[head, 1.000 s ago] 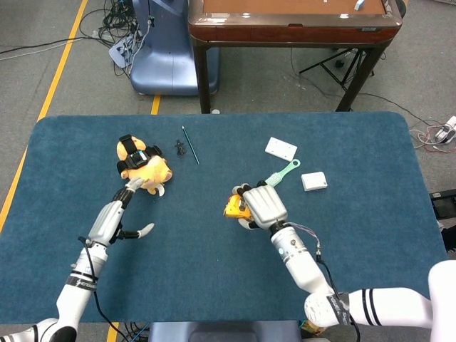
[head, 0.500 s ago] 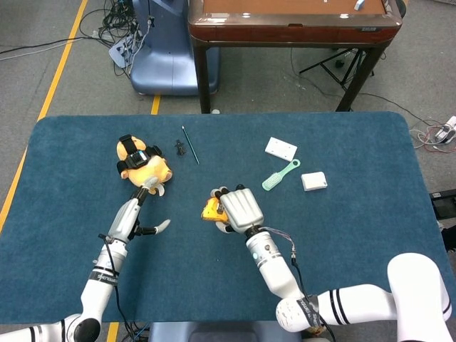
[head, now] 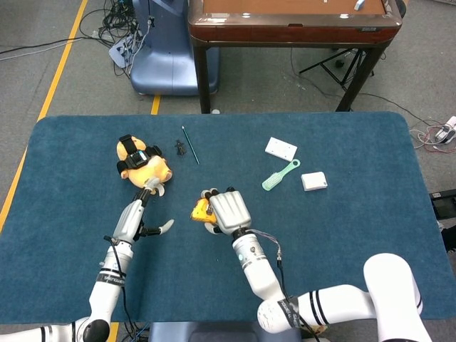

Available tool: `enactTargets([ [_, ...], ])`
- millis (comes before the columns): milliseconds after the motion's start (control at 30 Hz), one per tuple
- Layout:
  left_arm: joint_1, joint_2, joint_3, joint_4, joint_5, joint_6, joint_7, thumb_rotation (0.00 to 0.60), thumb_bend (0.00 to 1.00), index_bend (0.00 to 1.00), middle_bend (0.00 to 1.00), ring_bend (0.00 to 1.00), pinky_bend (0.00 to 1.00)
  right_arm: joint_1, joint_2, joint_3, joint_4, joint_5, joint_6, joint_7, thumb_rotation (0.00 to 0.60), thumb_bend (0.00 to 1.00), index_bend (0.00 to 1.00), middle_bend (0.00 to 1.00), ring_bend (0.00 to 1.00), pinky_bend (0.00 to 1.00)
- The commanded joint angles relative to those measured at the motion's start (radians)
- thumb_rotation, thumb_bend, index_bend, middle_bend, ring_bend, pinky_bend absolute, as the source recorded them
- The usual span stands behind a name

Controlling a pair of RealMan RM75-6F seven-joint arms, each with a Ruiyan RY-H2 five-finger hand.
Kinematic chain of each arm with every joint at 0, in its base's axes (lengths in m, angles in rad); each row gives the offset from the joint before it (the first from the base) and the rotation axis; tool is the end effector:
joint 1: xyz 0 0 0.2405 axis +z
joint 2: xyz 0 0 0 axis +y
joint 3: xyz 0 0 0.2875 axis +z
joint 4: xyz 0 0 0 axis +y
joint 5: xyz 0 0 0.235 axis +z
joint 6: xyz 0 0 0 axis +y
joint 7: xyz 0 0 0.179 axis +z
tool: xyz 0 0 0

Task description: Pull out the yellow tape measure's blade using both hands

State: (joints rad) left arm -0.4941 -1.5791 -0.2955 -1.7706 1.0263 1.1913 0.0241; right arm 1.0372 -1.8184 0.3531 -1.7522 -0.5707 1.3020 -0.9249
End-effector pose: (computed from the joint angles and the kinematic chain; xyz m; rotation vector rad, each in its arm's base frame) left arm -0.1652 0.3469 -0.0195 -1.2494 -1.5804 -1.3497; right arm 0.0103 -0.3612 -0.0979 1.8257 -1.0012 0.9168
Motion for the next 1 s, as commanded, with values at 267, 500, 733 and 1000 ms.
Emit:
enactTargets([
  [267, -0.005, -0.028, -0.003, 0.011, -0.002, 0.020, 0.009, 0.600, 0.21, 0.00, 0.00, 0.00, 0.00, 0.034, -0.059, 0.028, 0.079, 0.027, -0.020, 0.017, 0.600, 0.65, 0.61, 0.64, 0.55, 0.28],
  [500, -0.008, -0.043, -0.001, 0.025, -0.015, 0.013, 0.005, 0.600, 0.21, 0.00, 0.00, 0.00, 0.00, 0.048, -0.098, 0.035, 0.135, 0.016, -0.034, 0.041, 0.600, 0.65, 0.62, 0.64, 0.55, 0.28],
  [733, -0.011, -0.061, -0.001, 0.038, -0.021, 0.006, -0.005, 0.600, 0.21, 0.00, 0.00, 0.00, 0.00, 0.061, -0.126, 0.044, 0.170, 0.012, -0.044, 0.049, 0.600, 0.65, 0.62, 0.64, 0.56, 0.28],
  [1000, -0.013, -0.072, -0.002, 0.059, -0.031, -0.002, -0.010, 0.600, 0.21, 0.00, 0.00, 0.00, 0.00, 0.064, -0.132, 0.048, 0.173, 0.011, -0.051, 0.050, 0.600, 0.65, 0.62, 0.64, 0.56, 0.28],
])
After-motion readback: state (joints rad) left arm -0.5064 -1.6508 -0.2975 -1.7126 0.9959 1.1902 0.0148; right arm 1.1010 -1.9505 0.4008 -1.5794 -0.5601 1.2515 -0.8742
